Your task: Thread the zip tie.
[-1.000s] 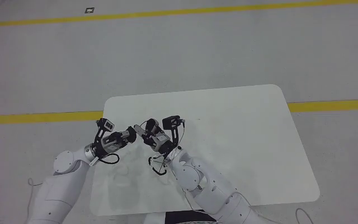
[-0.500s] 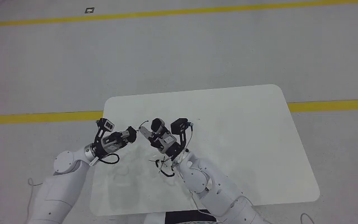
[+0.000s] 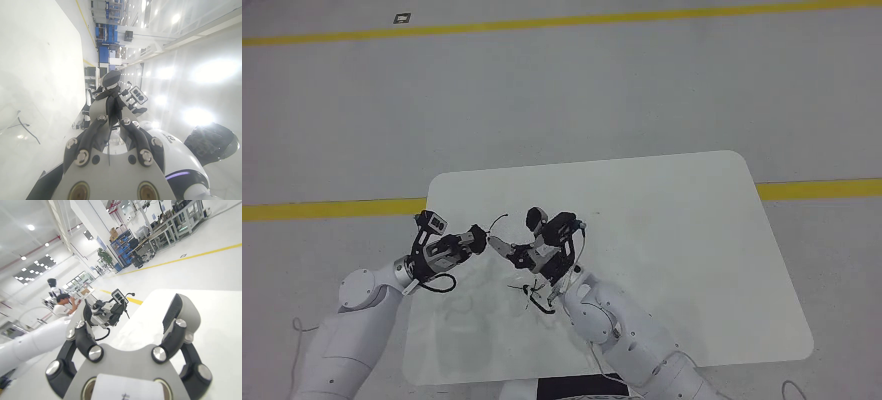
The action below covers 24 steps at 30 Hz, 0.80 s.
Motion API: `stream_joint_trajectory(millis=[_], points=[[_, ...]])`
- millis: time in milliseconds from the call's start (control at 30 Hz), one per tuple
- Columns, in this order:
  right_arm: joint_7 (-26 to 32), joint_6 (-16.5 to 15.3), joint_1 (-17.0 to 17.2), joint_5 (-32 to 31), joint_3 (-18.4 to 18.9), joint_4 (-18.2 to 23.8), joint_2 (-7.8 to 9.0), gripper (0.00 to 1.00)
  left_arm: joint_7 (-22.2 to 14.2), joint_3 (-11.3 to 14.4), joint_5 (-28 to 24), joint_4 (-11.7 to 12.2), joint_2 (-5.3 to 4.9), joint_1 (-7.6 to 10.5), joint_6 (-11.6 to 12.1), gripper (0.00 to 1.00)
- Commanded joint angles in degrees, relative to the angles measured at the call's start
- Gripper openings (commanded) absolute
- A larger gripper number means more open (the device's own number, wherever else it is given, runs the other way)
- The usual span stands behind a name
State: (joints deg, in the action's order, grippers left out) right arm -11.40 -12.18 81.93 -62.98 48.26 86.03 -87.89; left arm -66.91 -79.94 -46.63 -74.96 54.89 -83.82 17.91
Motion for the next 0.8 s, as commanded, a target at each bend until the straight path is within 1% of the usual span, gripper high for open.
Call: stream_joint_trajectory(millis=[0, 67, 133, 200, 233, 300, 367, 667, 700, 767], points=[[-1.4, 0.2, 0.3, -7.9, 0.0, 0.3, 0.58, 1.0, 0.8, 0.0, -1.1, -0.5, 0.02, -0.03, -2.1, 0.0], [-2.7, 0.0, 0.6, -12.3, 0.2, 0.5, 1.05, 1.0, 0.4, -0.1, -2.1, -0.7, -0.01, 0.05, -3.8, 0.0], [-4.4, 0.1, 0.9, -17.1, 0.3, 0.7, 1.55, 1.0, -0.2, -0.4, -3.5, -0.9, -0.08, 0.16, -6.3, 0.0], [-5.5, 0.1, 1.1, -19.5, 0.5, 0.8, 1.86, 1.0, -0.5, -0.8, -4.4, -0.9, -0.15, 0.14, -7.8, 0.0], [-6.1, 0.7, 0.9, -23.0, 0.5, 0.8, 2.12, 1.0, -0.7, -1.0, -4.9, -1.0, -0.2, 0.23, -8.8, 0.0], [-7.0, 1.6, 0.7, -27.0, 0.3, 0.8, 2.43, 1.0, -0.7, -1.3, -5.3, -1.2, -0.27, 0.21, -9.8, 0.0], [-7.7, 2.3, 0.1, -27.0, -0.4, 0.1, 2.79, 1.0, -0.6, -1.7, -5.4, -1.5, -0.36, 0.25, -10.7, 0.0], [-7.7, 2.3, 0.1, -27.0, -0.4, 0.1, 2.79, 1.0, -0.2, -1.7, -5.0, -1.8, -0.37, 0.26, -10.8, 0.0], [-6.7, 3.2, -0.5, -27.0, -0.6, 0.0, 2.97, 1.0, 0.5, -1.2, -5.9, -2.4, -0.25, 0.18, -12.4, 0.0], [-6.6, 4.2, -1.1, -27.0, -1.5, -0.3, 3.29, 1.0, 0.8, -0.9, -6.2, -3.2, -0.2, 0.15, -13.5, 0.0]])
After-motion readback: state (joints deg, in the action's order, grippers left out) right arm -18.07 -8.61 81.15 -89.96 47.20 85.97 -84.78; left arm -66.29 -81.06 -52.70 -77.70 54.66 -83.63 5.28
